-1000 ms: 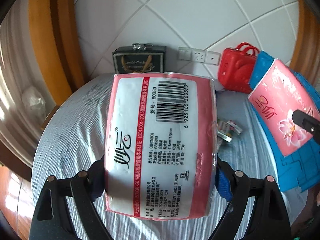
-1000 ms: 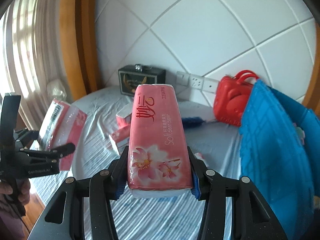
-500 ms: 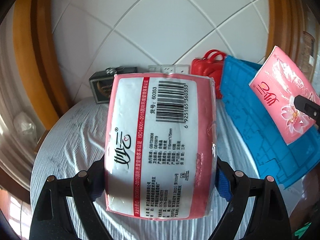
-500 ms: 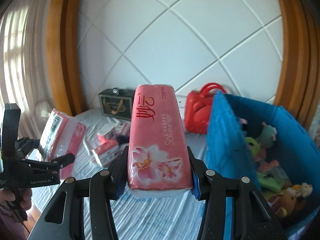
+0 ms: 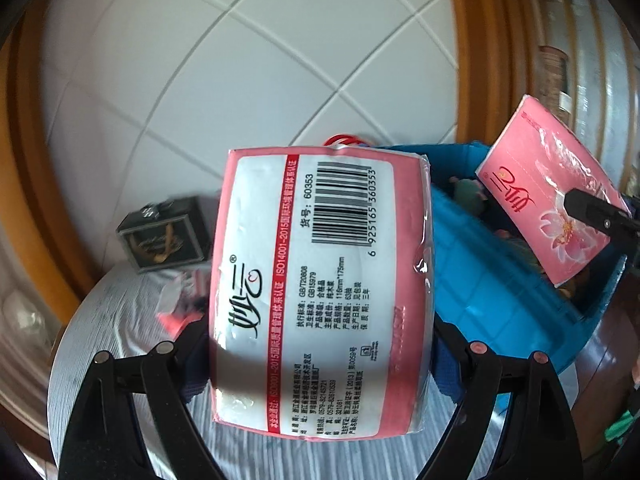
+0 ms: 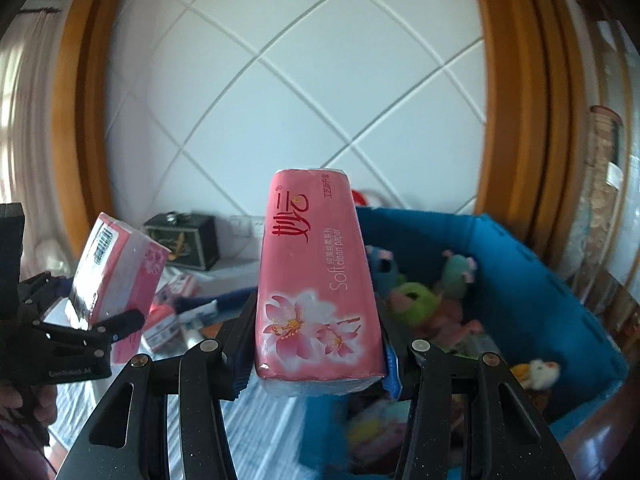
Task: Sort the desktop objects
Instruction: 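Carry both pink tissue packs with both grippers over the blue bin, then open both grippers to drop the tissue packs into the blue bin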
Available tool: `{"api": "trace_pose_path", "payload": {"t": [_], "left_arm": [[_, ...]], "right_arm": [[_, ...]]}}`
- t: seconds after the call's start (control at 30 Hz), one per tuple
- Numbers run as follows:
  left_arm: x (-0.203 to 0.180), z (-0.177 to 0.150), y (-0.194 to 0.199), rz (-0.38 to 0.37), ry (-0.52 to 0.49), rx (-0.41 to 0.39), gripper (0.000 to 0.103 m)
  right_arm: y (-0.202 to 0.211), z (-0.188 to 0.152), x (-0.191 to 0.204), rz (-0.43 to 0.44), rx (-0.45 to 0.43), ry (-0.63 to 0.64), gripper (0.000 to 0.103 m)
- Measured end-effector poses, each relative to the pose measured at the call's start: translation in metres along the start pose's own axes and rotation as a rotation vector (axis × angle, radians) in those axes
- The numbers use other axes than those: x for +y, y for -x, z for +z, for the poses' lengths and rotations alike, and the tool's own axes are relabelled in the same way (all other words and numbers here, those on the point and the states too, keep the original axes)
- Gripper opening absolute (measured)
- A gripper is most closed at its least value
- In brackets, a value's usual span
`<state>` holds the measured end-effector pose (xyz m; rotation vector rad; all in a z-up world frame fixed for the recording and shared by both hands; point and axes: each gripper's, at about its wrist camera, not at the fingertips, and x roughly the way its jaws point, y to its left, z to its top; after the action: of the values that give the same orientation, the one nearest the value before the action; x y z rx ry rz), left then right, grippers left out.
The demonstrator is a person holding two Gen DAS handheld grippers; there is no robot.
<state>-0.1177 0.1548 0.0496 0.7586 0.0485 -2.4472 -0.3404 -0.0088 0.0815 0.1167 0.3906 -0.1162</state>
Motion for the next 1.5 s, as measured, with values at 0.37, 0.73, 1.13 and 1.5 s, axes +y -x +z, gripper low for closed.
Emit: {"api": "trace_pose_path", "payload": {"t": [0.37, 0.73, 1.13, 1.5], "left_arm": [[-0.097, 0.034, -0.006, -0.091, -0.089, -0.07, 0.088], [-0.195, 0.053, -0.031, -0.212, -0.169, -0.029, 0.088], [-0.254, 0.065, -0.057, -0.25, -0.223, 0.058, 0.088], [-0.267, 0.067, -0.083, -0.229, -0.197, 0.135, 0.088]], "right_arm": [[0.016, -0.012, -0.087, -0.118, -0.021, -0.07, 0.05], [0.005, -0.036, -0.166, -0.202, 0.027, -0.146, 0.05], [-0.028, -0.055, -0.217, -0.25, 0.122, -0.153, 0.049], [-0.049, -0.062, -0.234, -0.259, 0.185, -0.128, 0.05]]}}
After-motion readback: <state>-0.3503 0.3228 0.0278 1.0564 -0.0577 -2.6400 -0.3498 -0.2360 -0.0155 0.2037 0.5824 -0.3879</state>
